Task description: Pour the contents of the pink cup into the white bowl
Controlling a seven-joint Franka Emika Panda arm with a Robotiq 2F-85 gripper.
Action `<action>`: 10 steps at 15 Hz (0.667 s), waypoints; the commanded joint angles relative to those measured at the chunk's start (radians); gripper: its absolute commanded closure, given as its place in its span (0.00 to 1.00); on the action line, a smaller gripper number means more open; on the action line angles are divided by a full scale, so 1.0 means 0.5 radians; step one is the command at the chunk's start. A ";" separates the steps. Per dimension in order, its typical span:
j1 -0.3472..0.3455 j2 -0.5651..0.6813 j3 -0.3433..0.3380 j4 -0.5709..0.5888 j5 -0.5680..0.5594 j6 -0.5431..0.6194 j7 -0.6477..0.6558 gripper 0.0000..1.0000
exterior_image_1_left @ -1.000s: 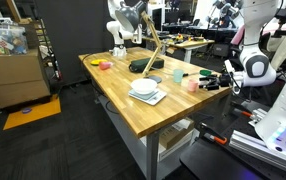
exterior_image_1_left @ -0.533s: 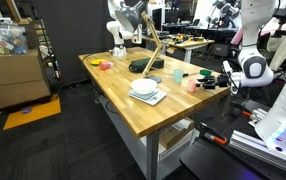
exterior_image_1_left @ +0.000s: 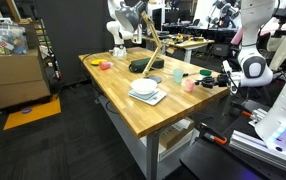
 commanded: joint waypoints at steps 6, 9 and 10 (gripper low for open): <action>0.152 -0.266 -0.116 -0.094 -0.253 0.217 -0.168 0.96; 0.258 -0.479 -0.142 -0.149 -0.511 0.461 -0.182 0.96; 0.288 -0.558 -0.129 -0.166 -0.600 0.542 -0.169 0.96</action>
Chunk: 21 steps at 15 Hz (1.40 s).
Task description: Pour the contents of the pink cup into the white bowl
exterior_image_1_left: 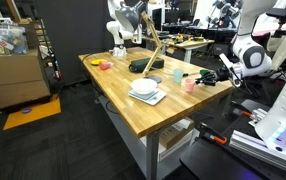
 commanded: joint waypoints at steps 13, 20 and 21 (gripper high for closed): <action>0.148 -0.602 0.253 -0.094 -0.647 0.480 0.114 0.85; 0.146 -0.613 0.262 -0.094 -0.657 0.479 0.117 0.85; 0.146 -0.613 0.262 -0.094 -0.657 0.479 0.117 0.85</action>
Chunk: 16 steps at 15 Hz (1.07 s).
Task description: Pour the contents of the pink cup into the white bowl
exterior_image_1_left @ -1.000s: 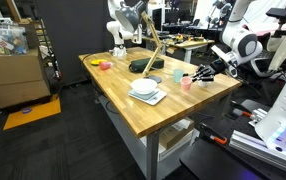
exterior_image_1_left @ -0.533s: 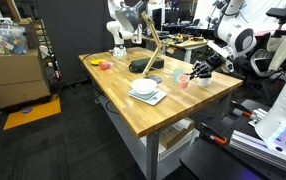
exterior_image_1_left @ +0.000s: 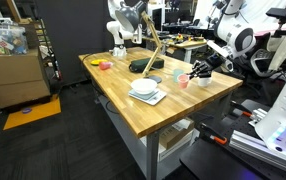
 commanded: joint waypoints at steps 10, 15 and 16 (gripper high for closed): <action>-0.026 0.031 0.132 0.119 0.007 -0.005 0.225 0.96; -0.015 0.120 0.208 0.272 -0.019 -0.057 0.476 0.96; -0.012 0.148 0.221 0.313 -0.029 -0.068 0.524 0.96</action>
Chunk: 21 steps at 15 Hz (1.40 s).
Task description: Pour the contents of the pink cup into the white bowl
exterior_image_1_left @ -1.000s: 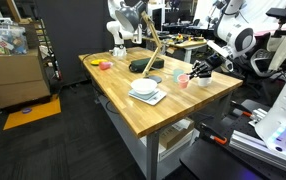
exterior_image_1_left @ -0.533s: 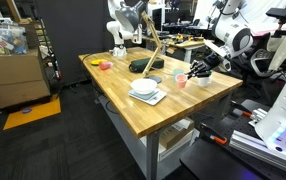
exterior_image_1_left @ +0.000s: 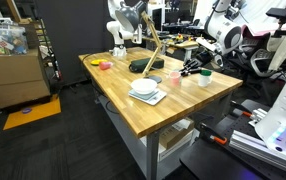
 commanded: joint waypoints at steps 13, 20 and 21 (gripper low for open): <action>0.000 0.162 0.083 0.210 -0.015 -0.008 0.157 0.96; 0.116 0.199 0.140 0.392 -0.159 0.076 0.317 0.96; 0.136 0.207 0.148 0.420 -0.196 0.099 0.360 0.96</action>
